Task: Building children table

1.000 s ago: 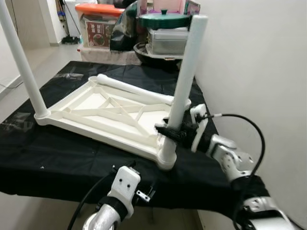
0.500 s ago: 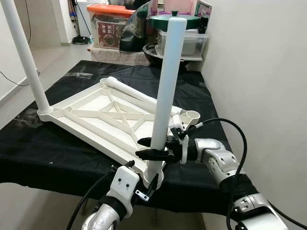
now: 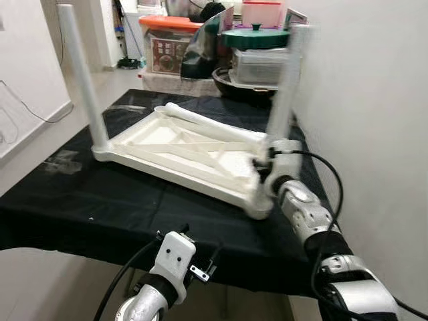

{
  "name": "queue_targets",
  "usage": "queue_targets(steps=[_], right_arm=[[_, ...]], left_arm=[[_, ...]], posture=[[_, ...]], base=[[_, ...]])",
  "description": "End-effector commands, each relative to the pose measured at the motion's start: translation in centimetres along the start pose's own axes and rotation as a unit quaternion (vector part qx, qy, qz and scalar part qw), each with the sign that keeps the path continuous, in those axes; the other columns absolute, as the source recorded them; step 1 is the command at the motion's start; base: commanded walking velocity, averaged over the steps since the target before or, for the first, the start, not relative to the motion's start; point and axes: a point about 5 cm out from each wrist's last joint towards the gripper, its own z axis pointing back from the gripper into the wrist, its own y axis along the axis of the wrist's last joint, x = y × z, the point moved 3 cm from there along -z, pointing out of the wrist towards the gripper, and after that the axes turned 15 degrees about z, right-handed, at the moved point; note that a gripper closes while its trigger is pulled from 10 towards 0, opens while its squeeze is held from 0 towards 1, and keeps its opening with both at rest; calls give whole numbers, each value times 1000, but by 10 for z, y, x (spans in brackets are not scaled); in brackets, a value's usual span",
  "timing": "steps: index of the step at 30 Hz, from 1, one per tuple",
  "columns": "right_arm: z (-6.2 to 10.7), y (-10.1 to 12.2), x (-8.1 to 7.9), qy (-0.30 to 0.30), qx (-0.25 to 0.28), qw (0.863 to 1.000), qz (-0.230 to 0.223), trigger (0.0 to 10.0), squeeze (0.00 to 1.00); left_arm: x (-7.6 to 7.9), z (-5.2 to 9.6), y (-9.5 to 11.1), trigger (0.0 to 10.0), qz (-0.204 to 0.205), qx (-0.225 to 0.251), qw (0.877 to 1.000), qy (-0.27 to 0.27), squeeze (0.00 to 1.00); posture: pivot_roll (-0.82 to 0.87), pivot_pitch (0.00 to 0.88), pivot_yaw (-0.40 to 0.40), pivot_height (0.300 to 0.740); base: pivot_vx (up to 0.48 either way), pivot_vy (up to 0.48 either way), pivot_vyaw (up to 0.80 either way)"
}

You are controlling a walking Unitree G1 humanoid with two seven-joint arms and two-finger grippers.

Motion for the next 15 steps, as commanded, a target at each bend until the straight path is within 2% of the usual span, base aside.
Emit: queue_targets(steps=[1,3,4,5,6,7,8,9,10,12,15], right_arm=[[5,-37,14,-56,-79,995,1,0,0],[12,-43,14,-112,-101,988,-34,0,0],[12,-43,14,-112,-101,988,-34,0,0],[17,-41,3,-133,-99,985,-44,0,0],[17,-41,3,-133,-99,985,-44,0,0],[17,-37,-5,-125,-90,987,-39,0,0],[17,-33,-13,-113,-80,989,-46,2510,0],[17,-33,-13,-113,-80,989,-46,2510,0],[15,-20,-31,-62,-48,995,-56,10000,1000],[15,-20,-31,-62,-48,995,-56,10000,1000],[14,-2,-46,3,8,997,-78,10000,1000]], left_arm=[[0,0,-2,10000,3,-7,1000,-3,0],[0,0,-2,10000,3,-7,1000,-3,0],[0,0,-2,10000,3,-7,1000,-3,0],[0,0,-2,10000,2,-7,1000,-2,0],[0,0,-2,10000,2,-7,1000,-2,0],[0,0,-2,10000,2,-7,1000,-3,0],[0,0,-2,10000,2,-7,1000,-2,0],[0,0,-2,10000,2,-7,1000,-2,0],[0,0,-2,10000,2,-7,1000,-2,0],[0,0,-2,10000,2,-7,1000,-2,0],[0,0,-3,10000,2,-7,1000,-1,0]], posture=[[112,0,-85,740],[112,0,-85,740],[112,0,-85,740],[112,0,-84,740],[112,0,-84,740],[114,0,-87,740],[114,0,-87,740],[114,0,-87,740],[115,0,-89,740],[115,0,-89,740],[113,0,-90,740]], base=[[0,0,0],[0,0,0],[0,0,0],[0,0,0],[0,0,0],[0,0,0],[0,0,0],[0,0,0],[0,0,0],[0,0,0],[0,0,0]])
